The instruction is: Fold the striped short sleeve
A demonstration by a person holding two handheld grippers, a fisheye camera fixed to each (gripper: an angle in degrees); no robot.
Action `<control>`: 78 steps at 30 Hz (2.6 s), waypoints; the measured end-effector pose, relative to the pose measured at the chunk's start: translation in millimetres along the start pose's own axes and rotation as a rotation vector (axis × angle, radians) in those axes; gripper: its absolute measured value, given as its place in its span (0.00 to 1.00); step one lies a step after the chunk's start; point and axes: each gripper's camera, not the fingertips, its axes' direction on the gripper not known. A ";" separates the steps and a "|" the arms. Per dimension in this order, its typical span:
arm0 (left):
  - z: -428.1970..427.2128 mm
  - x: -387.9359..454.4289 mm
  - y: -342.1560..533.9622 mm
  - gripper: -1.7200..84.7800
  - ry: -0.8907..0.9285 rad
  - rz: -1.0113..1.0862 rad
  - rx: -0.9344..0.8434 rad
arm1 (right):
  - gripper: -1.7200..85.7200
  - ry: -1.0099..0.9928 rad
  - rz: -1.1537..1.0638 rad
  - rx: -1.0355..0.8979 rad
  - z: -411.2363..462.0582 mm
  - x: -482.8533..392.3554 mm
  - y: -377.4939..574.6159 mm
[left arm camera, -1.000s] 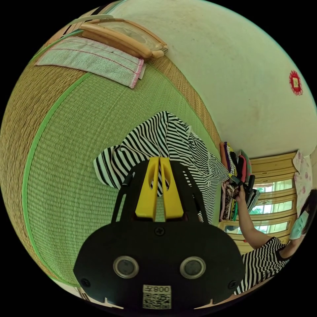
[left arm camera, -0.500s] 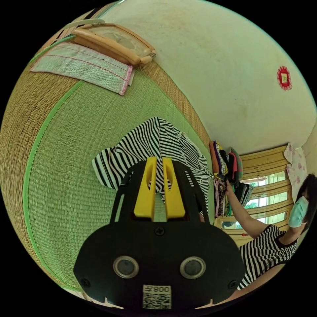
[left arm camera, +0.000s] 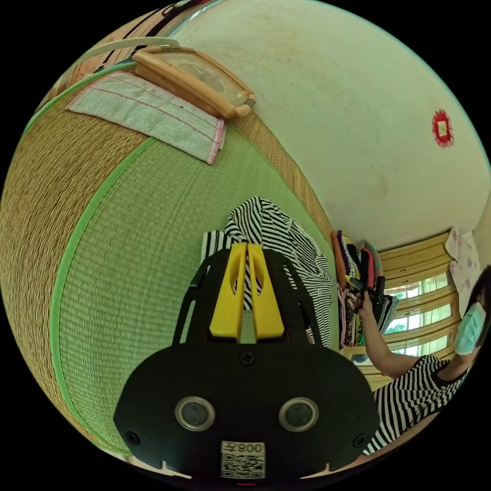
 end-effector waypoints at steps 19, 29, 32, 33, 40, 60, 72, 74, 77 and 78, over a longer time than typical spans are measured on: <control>37.2 80.2 138.8 0.07 -0.004 0.433 -0.138 | 0.11 -0.327 -0.670 -0.286 113.0 -444.9 -60.9; 2.9 20.3 189.7 0.10 0.039 0.255 0.069 | 0.11 -0.115 -0.821 -0.392 139.1 -556.1 -74.9; 8.6 7.6 193.8 0.05 0.088 0.256 0.038 | 0.07 -0.052 -0.832 -0.443 148.3 -574.6 -78.7; 8.2 4.4 195.7 0.04 0.100 0.257 0.039 | 0.05 -0.041 -0.830 -0.444 147.5 -577.2 -79.8; -13.8 -4.7 211.2 0.02 0.159 0.303 0.121 | 0.02 -0.141 -0.762 -0.314 83.2 -594.3 -111.9; -32.8 -101.8 175.7 0.14 0.247 0.120 0.260 | 0.02 -0.435 -0.700 -0.250 13.1 -660.9 -230.7; -24.8 -114.7 177.5 0.14 0.162 0.084 0.238 | 0.04 -0.349 -0.672 -0.399 -3.1 -654.6 -255.9; -20.9 -113.7 172.1 0.12 0.144 0.096 0.213 | 0.05 -0.306 -0.655 -0.428 -0.1 -653.2 -256.2; -12.3 -109.1 159.2 0.08 0.115 0.124 0.132 | 0.06 -0.283 -0.655 -0.409 -11.9 -666.6 -264.5; -10.4 -107.3 156.6 0.06 0.118 0.139 0.116 | 0.06 -0.282 -0.665 -0.394 -16.5 -672.5 -266.6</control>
